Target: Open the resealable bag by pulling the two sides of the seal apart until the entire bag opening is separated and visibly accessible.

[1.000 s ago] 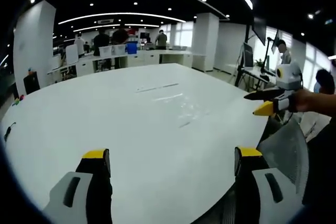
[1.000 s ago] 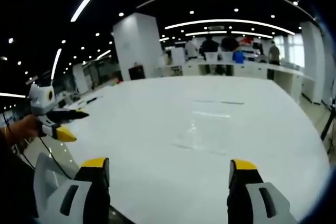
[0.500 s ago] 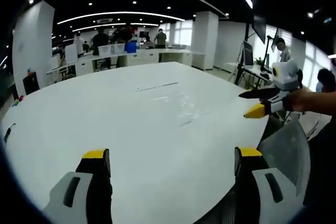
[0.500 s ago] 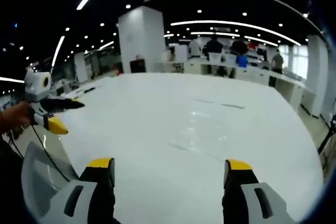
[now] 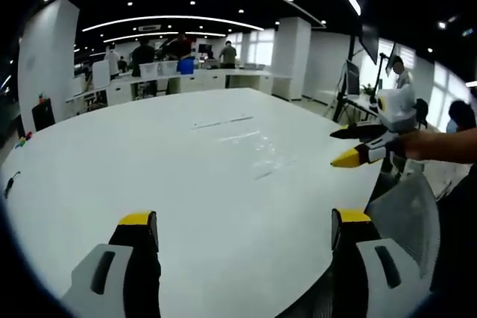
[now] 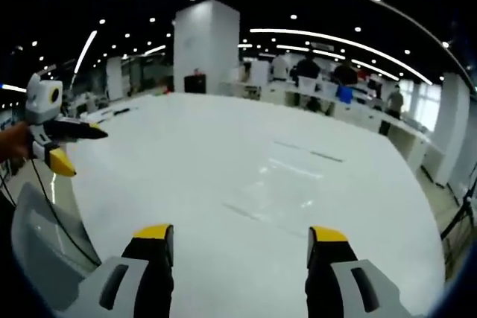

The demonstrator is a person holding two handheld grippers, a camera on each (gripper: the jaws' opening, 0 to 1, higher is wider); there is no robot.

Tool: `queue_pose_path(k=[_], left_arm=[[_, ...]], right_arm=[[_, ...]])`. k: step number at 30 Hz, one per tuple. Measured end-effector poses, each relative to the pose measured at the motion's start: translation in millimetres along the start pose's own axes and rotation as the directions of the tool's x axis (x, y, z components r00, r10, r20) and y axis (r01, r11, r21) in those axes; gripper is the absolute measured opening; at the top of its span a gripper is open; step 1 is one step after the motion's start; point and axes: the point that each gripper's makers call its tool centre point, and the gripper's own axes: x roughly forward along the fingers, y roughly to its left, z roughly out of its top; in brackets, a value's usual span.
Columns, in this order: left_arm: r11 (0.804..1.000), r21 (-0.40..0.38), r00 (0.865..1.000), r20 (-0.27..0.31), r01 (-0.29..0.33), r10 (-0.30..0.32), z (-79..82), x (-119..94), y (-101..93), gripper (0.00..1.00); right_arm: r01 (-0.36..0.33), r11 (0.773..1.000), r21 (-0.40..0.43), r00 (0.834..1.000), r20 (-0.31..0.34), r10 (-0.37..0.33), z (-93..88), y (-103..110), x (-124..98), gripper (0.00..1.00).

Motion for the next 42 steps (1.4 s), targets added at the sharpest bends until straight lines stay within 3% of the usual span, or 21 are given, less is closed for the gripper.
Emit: queue_pose_path(k=[5, 19, 27, 37, 42], left_arm=[[1.0, 0.001, 1.0, -0.004, 0.004, -0.004, 0.0, 2, -0.4, 0.95], [1.0, 0.007, 1.0, -0.022, 0.018, -0.018, -0.6, 10, -0.5, 0.94], [0.999, 0.014, 0.999, -0.034, 0.032, -0.032, -2.8, 15, -2.1, 0.93], [0.999, 0.023, 0.999, -0.036, 0.022, -0.021, -0.8, 17, 11.5, 0.92], [1.0, 0.016, 0.999, -0.039, 0.021, -0.02, -2.6, 20, 12.6, 0.92]], right_arm=[[0.02, 0.998, -0.056, 1.0, 0.012, -0.019, 2.3, -3, 7, 0.62], [-0.036, 0.989, -0.143, 0.999, -0.028, 0.032, 2.5, 4, 35, 0.61], [-0.048, 0.983, -0.177, 0.998, -0.044, 0.04, 3.3, 2, 49, 0.55], [-0.072, 0.97, -0.231, 0.996, -0.072, 0.057, 2.2, 3, 66, 0.55], [-0.053, 0.959, -0.278, 0.997, -0.076, 0.033, 2.4, 0, 76, 0.53]])
